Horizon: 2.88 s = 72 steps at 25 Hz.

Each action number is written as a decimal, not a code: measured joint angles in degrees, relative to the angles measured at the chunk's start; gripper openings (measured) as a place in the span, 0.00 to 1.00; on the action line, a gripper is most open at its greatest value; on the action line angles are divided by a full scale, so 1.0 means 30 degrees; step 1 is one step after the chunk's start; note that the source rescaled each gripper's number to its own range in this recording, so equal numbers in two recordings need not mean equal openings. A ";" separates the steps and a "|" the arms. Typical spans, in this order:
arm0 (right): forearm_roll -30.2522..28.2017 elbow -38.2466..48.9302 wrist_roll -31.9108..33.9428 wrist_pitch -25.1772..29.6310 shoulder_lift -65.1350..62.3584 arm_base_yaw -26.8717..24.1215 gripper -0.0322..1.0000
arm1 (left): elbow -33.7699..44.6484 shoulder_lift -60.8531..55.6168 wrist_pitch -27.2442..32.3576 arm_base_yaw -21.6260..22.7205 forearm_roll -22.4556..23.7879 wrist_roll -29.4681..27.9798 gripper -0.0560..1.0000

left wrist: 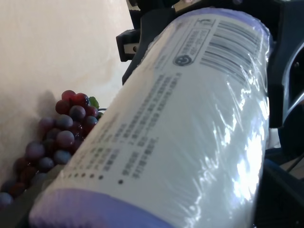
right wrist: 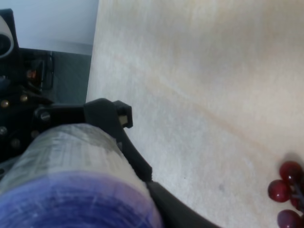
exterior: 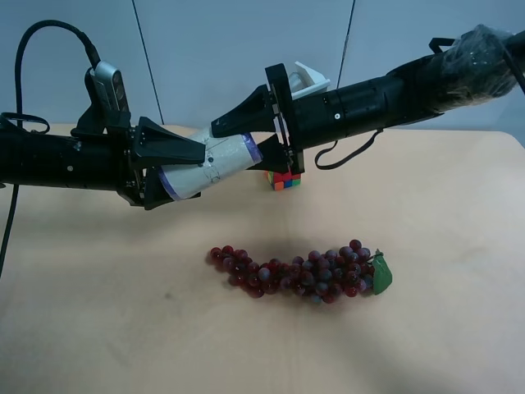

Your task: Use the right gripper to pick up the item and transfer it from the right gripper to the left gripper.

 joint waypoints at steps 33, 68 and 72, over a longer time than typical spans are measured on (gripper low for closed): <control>-1.5305 0.0000 0.2371 -0.3811 -0.5386 0.0017 0.76 | 0.0000 0.0152 -0.0544 -0.0015 -0.0389 -0.1015 0.07; -3.0704 0.5553 1.5763 -0.2368 -2.3687 0.0017 0.84 | 0.0000 0.0152 -0.0578 -0.0015 0.0394 -0.0870 0.06; -3.0806 0.6963 1.6643 -0.1531 -2.5623 0.0017 0.84 | 0.0000 0.0152 -0.0578 -0.0015 0.0452 -0.0870 0.06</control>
